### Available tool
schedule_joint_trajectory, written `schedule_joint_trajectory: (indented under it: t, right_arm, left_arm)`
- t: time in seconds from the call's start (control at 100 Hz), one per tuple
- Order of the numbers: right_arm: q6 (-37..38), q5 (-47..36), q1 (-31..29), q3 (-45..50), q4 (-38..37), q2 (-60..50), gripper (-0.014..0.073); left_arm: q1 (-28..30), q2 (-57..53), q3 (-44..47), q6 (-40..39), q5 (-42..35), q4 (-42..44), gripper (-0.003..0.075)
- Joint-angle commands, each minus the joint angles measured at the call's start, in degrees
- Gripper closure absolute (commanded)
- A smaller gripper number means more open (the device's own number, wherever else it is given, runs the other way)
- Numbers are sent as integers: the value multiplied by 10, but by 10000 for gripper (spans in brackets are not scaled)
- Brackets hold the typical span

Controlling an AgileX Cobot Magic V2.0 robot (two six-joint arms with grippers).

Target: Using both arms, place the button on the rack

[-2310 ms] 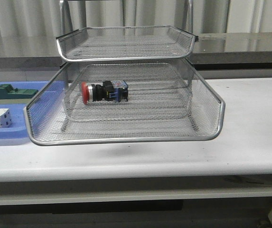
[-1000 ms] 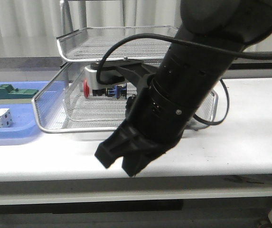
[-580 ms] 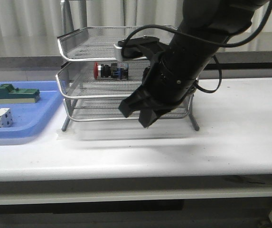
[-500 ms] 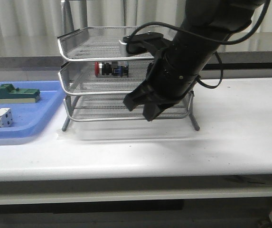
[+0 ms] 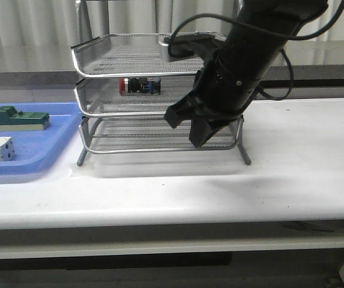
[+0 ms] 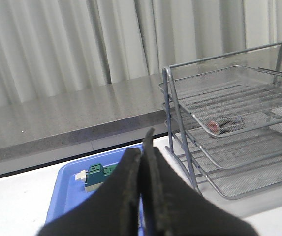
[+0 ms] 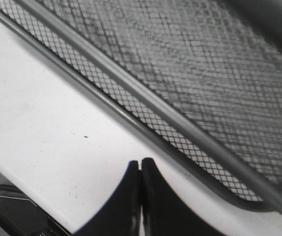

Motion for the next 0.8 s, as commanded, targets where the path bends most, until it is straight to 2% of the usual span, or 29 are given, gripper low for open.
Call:
schedule_joint_trajectory:
  t: [0.0, 0.22, 0.79]
  right_arm:
    - [9, -16, -5, -3, 6, -62, 657]
    - [12, -21, -23, 78, 5, -159, 654]
    - [36, -19, -154, 312, 6, -526, 654]
  left_arm:
    - [2, 4, -15, -4, -50, -5, 741]
    - [2, 4, -15, -4, -50, -5, 741]
    - [2, 4, -15, -4, -50, -5, 741]
